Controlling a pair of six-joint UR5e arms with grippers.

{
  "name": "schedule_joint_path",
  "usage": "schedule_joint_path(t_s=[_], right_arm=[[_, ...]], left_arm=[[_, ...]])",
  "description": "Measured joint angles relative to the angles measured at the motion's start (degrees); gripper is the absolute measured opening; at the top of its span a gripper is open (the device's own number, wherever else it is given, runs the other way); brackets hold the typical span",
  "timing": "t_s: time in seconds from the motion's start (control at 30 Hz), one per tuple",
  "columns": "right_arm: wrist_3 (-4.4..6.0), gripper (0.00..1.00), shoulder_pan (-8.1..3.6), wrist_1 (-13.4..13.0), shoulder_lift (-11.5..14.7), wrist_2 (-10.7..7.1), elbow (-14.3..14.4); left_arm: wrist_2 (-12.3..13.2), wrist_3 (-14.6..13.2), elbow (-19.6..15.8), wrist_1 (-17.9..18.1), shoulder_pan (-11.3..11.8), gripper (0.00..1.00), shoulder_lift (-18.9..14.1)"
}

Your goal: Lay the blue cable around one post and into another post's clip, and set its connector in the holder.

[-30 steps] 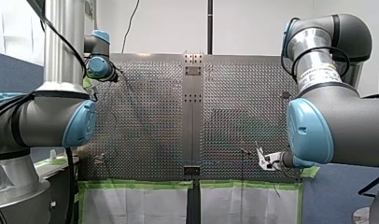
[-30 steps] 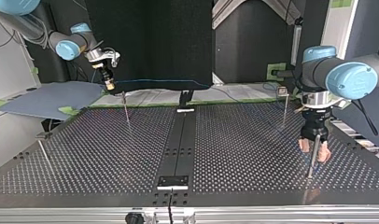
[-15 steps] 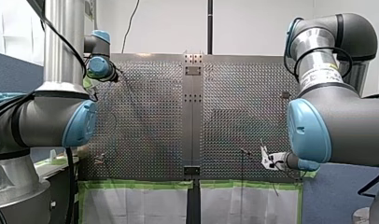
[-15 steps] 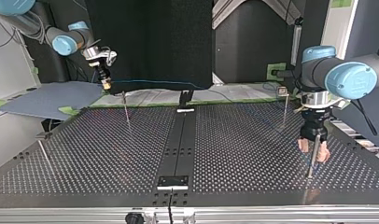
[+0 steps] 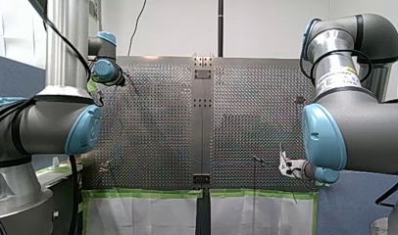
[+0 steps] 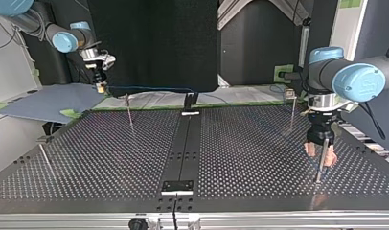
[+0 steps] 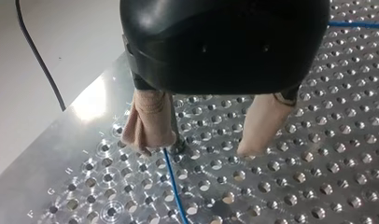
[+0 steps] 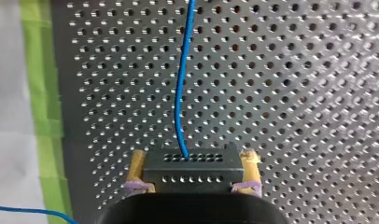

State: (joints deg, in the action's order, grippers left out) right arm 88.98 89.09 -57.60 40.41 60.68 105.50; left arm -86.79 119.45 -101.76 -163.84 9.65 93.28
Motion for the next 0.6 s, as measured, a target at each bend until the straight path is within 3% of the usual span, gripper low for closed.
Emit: schedule_joint_path(t_s=[0.4,0.6], right_arm=[[6.13,0.02,0.23,-6.14,-0.05,-0.05,-0.03],[7.27,0.02,0.39,-7.45,-0.10,-0.05,0.00]], left_arm=[[-1.21,1.31,-0.06,-0.08,-0.72,1.00,0.00],[-2.67,4.05,-1.34,0.92,-0.84,1.00,0.00]])
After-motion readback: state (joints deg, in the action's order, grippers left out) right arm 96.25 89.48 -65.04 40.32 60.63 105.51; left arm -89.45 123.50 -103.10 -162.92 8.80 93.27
